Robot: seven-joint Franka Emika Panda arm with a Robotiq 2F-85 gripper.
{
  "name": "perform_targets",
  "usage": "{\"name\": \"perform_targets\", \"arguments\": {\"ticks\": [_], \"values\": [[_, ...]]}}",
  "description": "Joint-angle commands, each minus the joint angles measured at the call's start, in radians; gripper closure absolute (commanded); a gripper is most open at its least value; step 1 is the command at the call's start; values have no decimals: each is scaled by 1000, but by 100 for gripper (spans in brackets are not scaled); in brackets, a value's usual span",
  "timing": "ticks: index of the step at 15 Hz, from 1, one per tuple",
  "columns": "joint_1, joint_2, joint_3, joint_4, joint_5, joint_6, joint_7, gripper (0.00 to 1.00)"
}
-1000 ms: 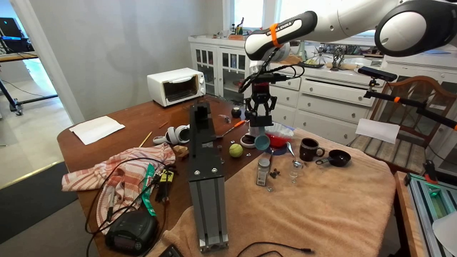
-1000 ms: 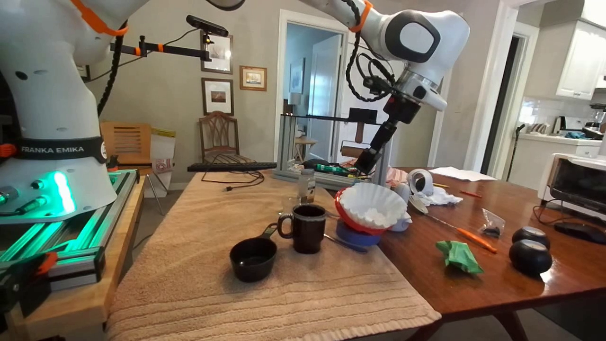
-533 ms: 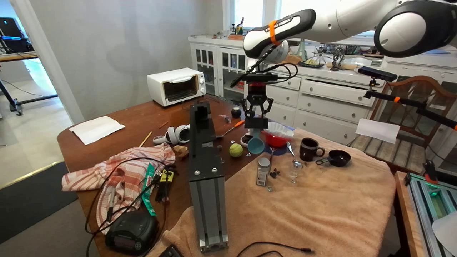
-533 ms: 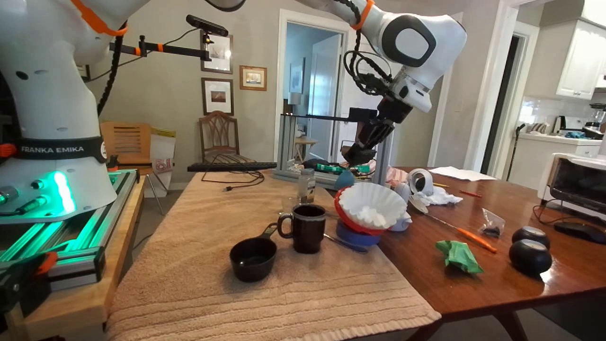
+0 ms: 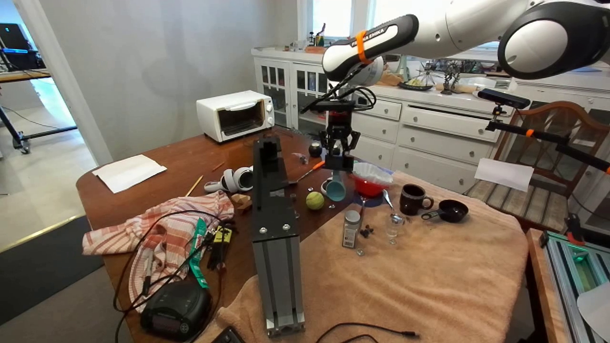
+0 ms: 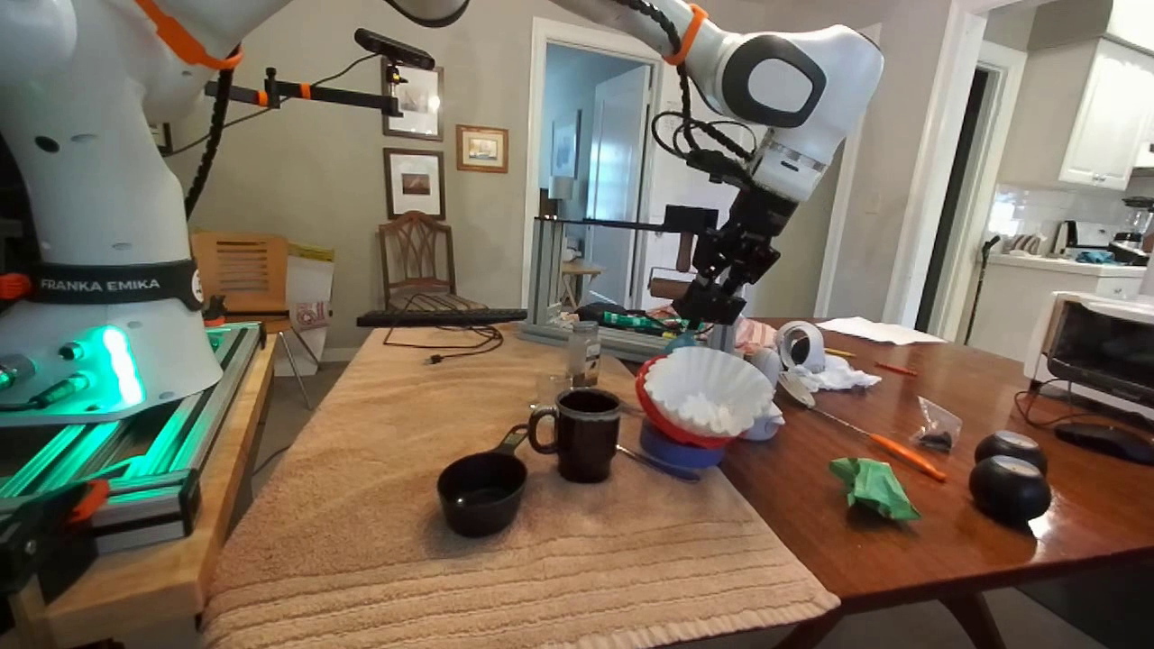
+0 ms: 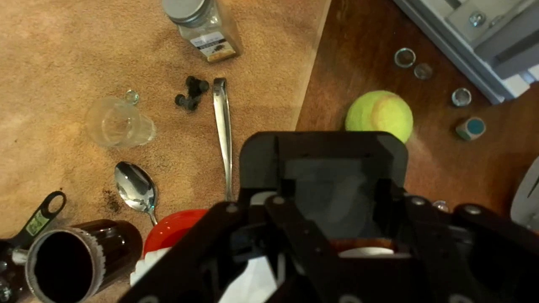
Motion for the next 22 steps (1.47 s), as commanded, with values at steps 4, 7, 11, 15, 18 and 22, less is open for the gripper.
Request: {"name": "perform_targets", "arguments": {"ticks": [4, 7, 11, 15, 18, 22], "values": [[48, -2, -38, -41, -48, 60, 298, 78], [57, 3, -25, -35, -50, 54, 381, 78], [79, 11, -24, -21, -58, 52, 503, 78], [92, 23, -28, -14, -85, 57, 606, 78], [96, 34, -23, -7, -97, 88, 651, 78], [86, 69, -3, 29, -90, 121, 664, 78]]}}
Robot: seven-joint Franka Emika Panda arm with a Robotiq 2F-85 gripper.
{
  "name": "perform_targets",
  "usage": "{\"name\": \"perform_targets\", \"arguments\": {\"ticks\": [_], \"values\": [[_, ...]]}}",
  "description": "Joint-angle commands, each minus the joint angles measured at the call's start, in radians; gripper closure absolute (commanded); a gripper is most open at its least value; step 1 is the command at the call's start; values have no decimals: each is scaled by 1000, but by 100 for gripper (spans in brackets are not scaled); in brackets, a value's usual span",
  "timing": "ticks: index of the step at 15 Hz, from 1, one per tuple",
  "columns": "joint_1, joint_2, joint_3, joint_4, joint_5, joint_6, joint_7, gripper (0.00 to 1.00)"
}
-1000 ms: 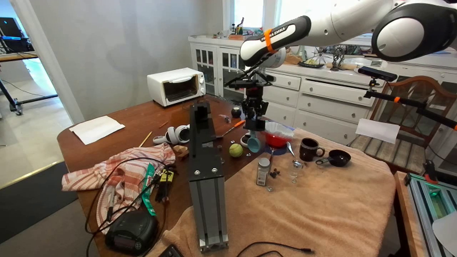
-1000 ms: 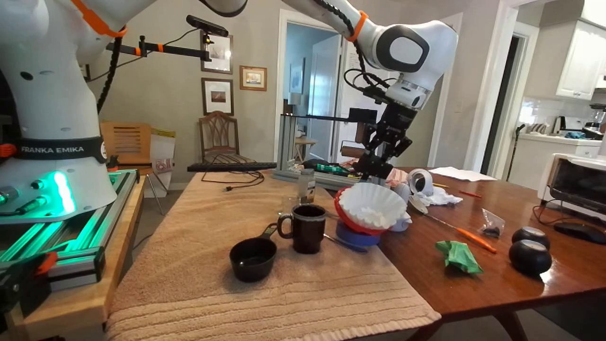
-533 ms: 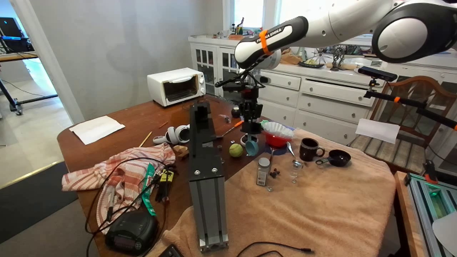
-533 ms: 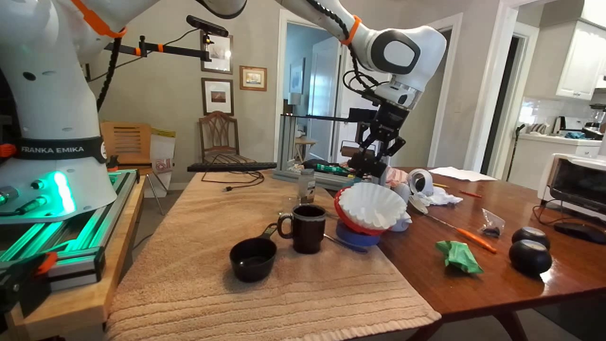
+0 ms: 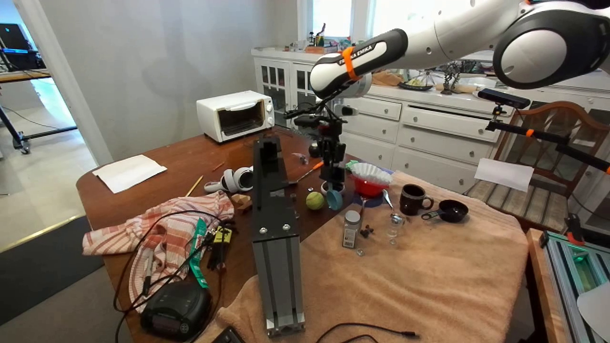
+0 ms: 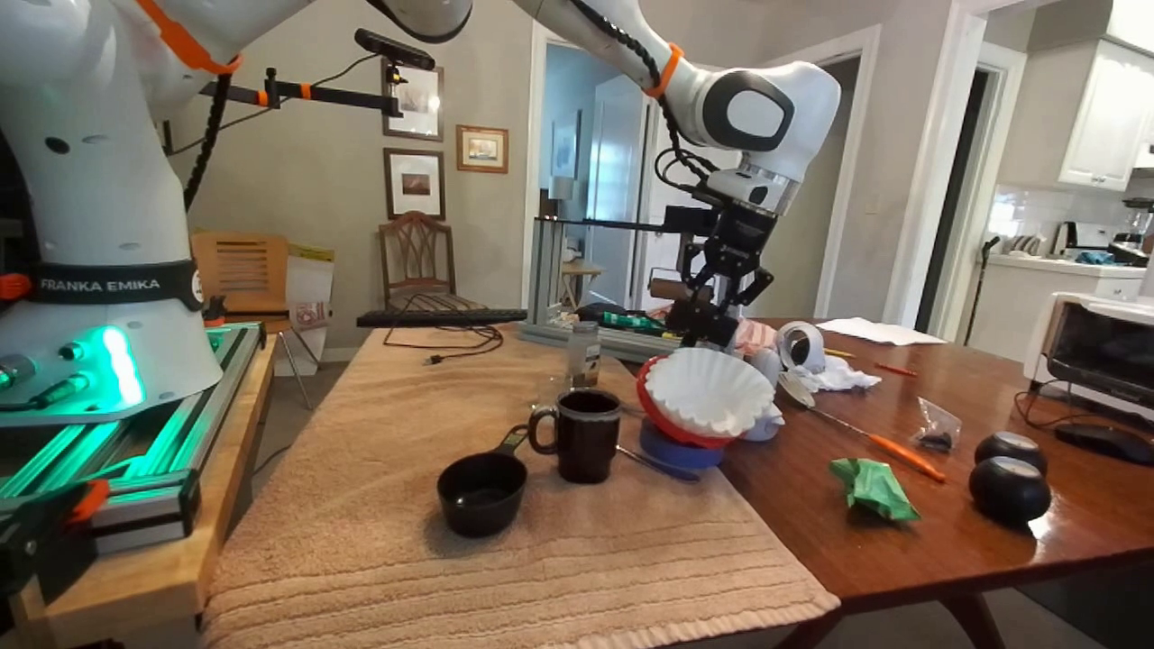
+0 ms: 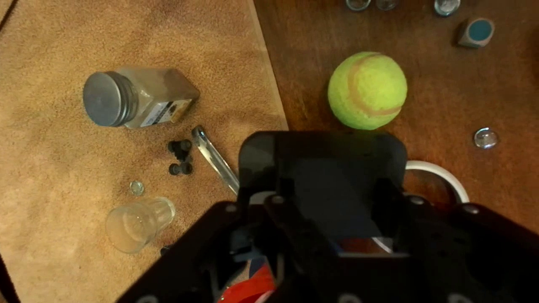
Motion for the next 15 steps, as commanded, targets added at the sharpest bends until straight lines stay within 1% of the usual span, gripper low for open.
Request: {"name": "perform_targets", "arguments": {"ticks": [1, 6, 9, 15], "values": [[-5, 45, 15, 50, -12, 36, 43, 78], [-1, 71, 18, 78, -21, 67, 58, 78], [-11, 77, 30, 91, -7, 75, 56, 78], [-28, 82, 62, 85, 21, 133, 29, 78]]}}
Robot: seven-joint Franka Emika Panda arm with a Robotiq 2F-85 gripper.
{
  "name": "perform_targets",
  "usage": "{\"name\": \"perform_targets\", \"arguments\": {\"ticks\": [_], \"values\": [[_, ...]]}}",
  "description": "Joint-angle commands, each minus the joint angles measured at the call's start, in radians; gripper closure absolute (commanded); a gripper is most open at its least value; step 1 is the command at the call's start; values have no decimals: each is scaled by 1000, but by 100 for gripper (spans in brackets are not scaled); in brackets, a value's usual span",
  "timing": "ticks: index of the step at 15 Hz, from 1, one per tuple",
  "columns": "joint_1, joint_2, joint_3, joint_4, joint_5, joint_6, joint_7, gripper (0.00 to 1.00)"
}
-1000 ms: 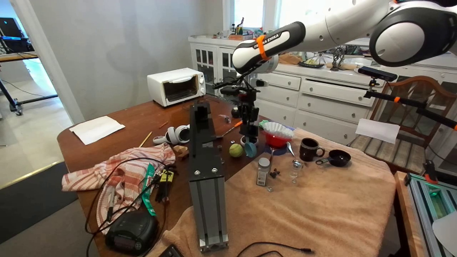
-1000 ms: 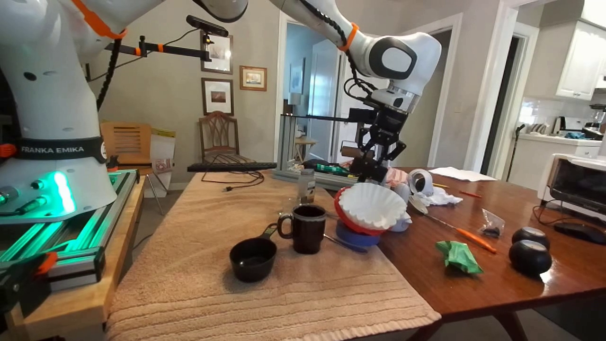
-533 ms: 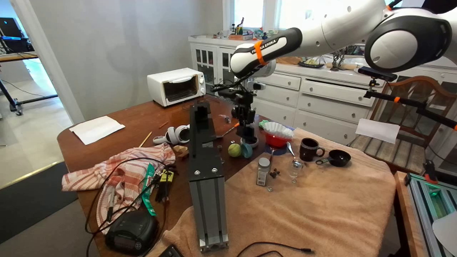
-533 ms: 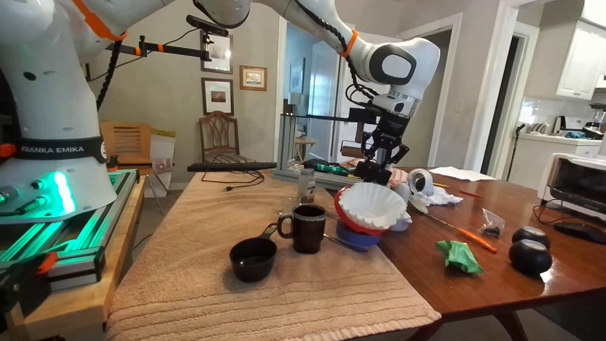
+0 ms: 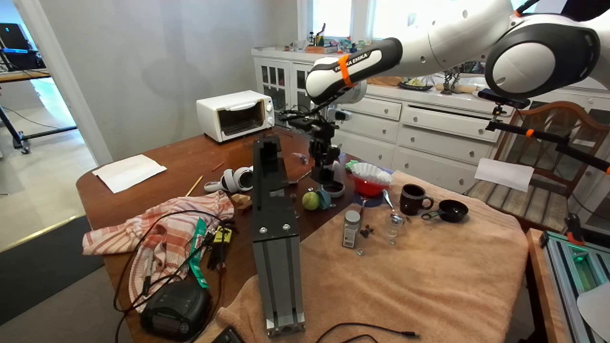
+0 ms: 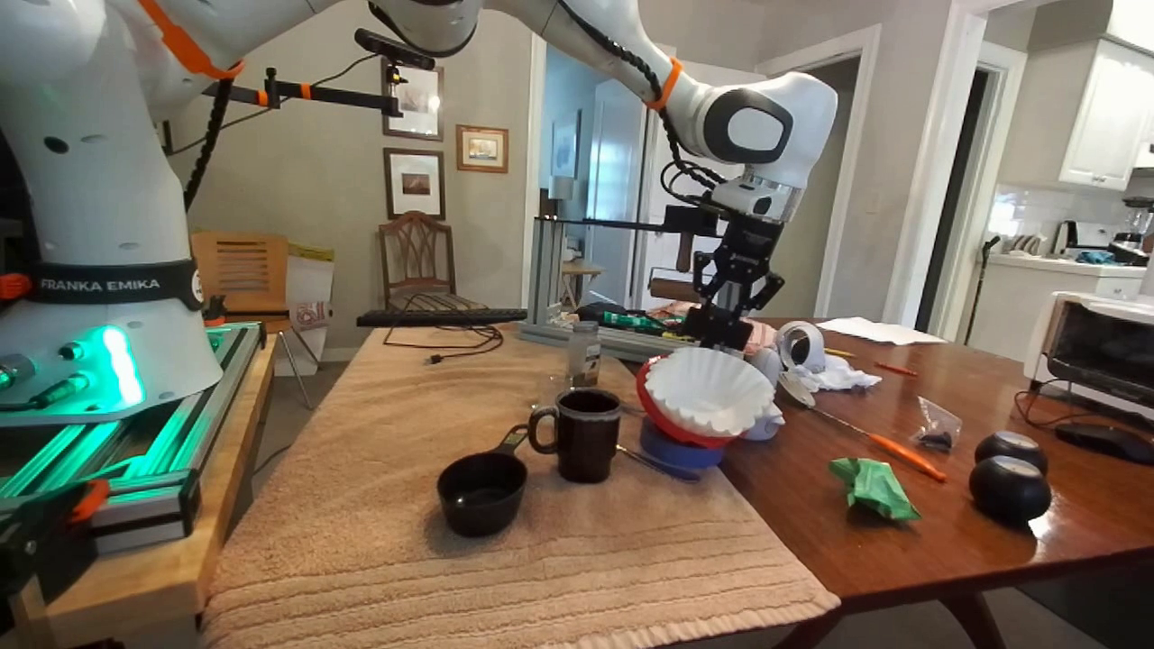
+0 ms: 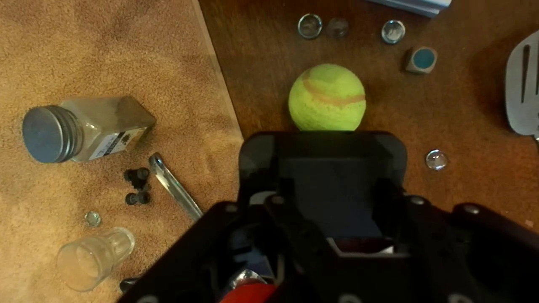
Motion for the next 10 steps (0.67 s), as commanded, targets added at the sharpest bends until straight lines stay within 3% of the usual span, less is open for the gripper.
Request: {"name": "perform_targets", "arguments": {"ticks": [1, 10], "values": [[-24, 31, 41, 27, 31, 48, -5, 78], [-53, 56, 107, 44, 96, 64, -51, 78]]}}
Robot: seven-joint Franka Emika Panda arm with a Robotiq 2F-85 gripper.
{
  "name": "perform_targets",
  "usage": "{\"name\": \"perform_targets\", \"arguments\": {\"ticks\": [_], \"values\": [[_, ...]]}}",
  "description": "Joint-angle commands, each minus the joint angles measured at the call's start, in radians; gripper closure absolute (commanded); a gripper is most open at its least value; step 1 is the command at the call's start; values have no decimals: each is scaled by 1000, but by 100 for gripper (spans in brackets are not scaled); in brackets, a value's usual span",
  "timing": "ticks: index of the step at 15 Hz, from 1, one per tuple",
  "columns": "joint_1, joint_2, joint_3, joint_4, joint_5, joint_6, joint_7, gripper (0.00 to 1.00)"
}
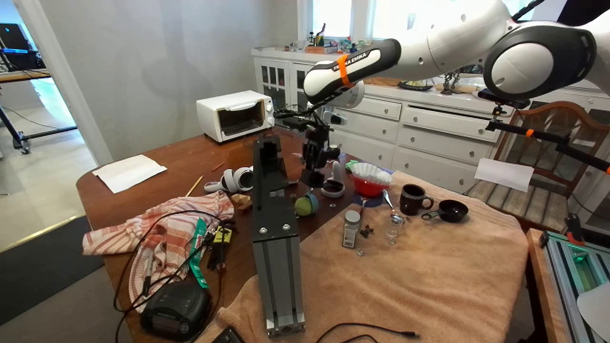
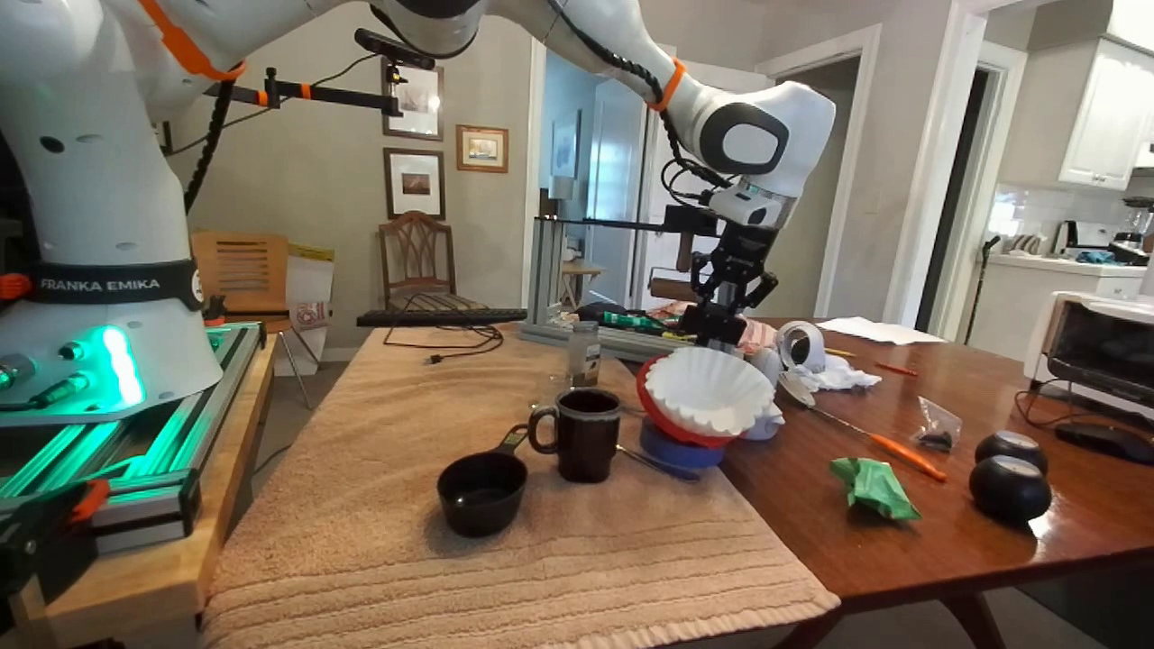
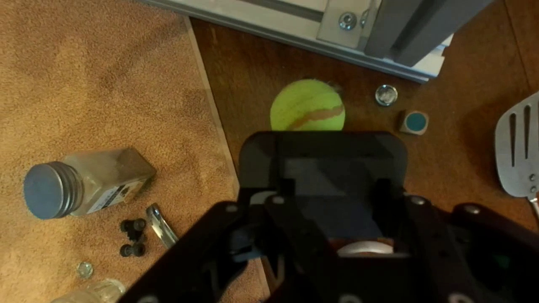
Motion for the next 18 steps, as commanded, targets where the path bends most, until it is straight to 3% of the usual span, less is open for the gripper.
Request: {"name": "perform_targets", "arguments": {"ticks": [1, 10, 15, 16, 18], "values": [[-22, 37, 35, 30, 42, 6, -30, 78], [-56, 74, 85, 66, 97, -184, -85, 78], [-40, 55, 71, 40, 100, -190, -76, 78], [-39, 55, 71, 40, 101, -190, -77, 53], [-38, 55, 69, 40, 100, -190, -77, 53]]}}
